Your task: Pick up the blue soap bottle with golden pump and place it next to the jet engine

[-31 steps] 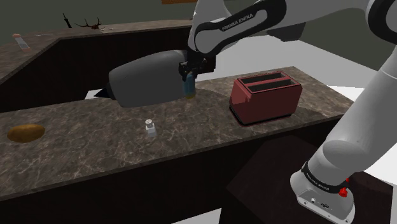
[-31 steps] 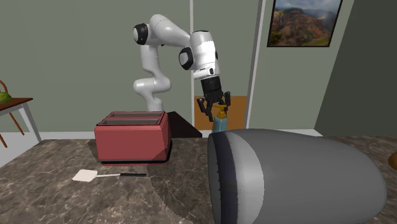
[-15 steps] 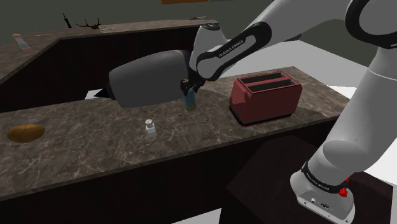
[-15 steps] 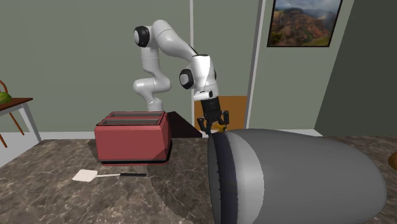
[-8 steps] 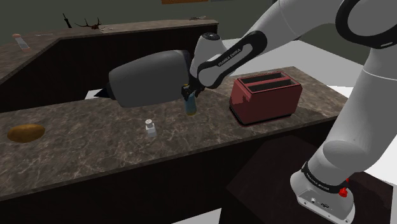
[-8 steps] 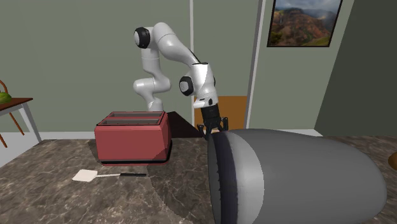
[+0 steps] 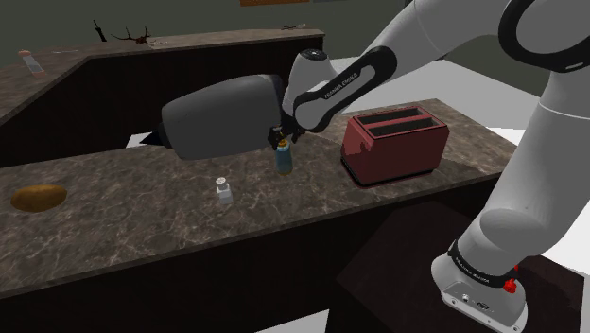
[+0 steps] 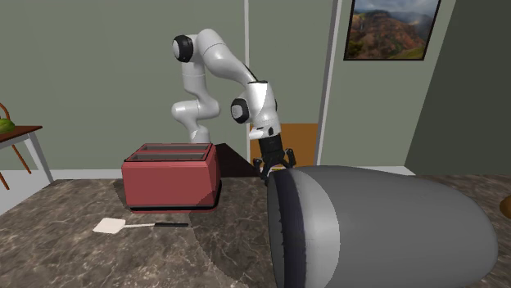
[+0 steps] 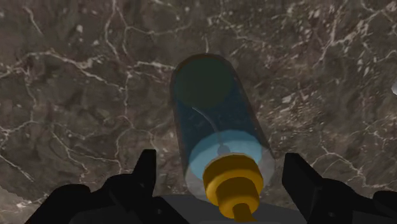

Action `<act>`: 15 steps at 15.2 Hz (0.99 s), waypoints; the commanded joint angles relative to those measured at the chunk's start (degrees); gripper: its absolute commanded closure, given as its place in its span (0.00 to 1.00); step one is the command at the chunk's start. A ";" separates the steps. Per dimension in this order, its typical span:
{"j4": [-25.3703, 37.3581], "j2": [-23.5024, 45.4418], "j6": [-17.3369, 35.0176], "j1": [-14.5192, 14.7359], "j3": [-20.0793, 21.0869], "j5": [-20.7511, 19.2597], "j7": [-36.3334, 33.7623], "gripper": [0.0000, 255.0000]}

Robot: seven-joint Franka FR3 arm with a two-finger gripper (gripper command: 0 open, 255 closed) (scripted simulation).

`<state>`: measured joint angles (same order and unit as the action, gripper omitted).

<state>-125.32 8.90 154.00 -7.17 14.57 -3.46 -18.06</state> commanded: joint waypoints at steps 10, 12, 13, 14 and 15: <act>-1.08 -6.94 -5.61 -0.72 0.69 3.56 2.49 0.00; -1.07 -6.94 -5.61 -0.72 0.69 3.56 2.49 0.00; -1.07 -6.94 -5.61 -0.72 0.69 3.56 2.49 0.00; -1.07 -6.94 -5.61 -0.72 0.69 3.56 2.49 0.00; -1.07 -6.94 -5.61 -0.72 0.69 3.56 2.49 0.00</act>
<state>-126.38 1.97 148.39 -7.89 15.26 0.09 -15.58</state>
